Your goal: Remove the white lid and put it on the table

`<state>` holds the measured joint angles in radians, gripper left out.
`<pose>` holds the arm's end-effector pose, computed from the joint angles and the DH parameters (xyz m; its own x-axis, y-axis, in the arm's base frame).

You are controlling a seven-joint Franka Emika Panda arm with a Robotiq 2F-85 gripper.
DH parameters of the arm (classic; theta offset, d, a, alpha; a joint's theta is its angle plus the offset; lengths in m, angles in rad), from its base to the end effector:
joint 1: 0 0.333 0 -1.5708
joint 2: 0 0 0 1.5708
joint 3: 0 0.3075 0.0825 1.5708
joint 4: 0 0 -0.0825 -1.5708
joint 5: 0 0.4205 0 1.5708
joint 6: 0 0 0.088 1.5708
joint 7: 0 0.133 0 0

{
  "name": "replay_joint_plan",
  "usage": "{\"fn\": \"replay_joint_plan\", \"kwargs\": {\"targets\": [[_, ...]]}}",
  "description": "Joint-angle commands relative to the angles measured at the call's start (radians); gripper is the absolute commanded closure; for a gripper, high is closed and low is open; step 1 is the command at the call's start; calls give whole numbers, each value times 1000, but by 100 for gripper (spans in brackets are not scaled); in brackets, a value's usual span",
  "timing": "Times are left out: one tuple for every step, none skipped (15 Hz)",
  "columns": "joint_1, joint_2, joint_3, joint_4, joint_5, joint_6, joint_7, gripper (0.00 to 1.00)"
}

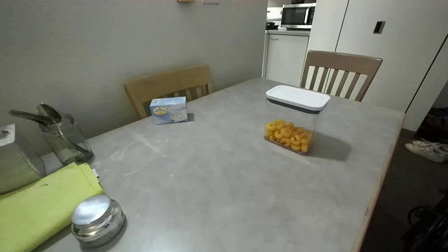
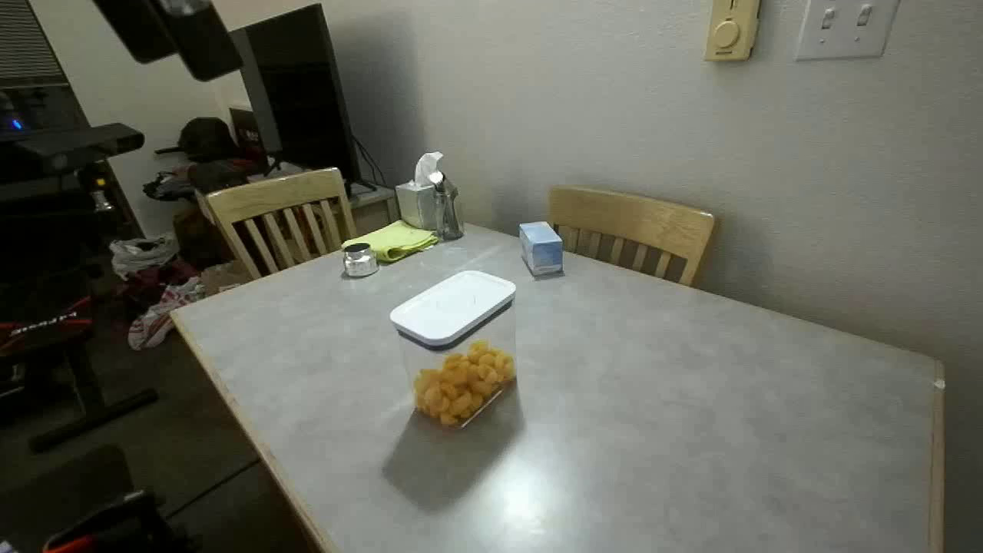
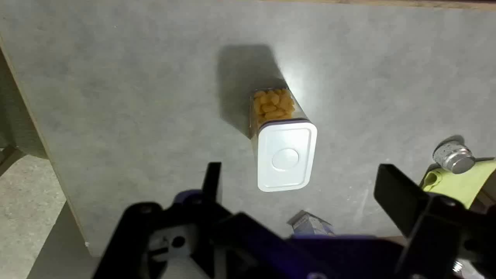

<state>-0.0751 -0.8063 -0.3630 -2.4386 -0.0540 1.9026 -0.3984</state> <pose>0.3471 -0.1824 0.5360 0.9560 0.0301 0.2917 0.0613 -0.9932 -0.0985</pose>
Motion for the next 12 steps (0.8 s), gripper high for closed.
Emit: {"fn": "replay_joint_plan", "kwargs": {"targets": [[-12,5,9,3,9,-3,-8,0],[-8,11,3,2,14,2,-12,0],[-7,19,0,2,14,5,-14,0],[-7,29,-1,3,12,7,-14,0],[-2,39,-7,5,16,11,-21,0],[1,52,-10,7,16,16,-24,0],[3,65,-12,9,16,18,-27,0],[1,68,-11,14,12,6,-32,0],[3,86,-12,19,13,7,-35,0],[7,100,-13,22,16,7,-41,0],[15,121,-14,31,20,6,-51,0],[25,138,-17,37,29,7,-64,0]]}}
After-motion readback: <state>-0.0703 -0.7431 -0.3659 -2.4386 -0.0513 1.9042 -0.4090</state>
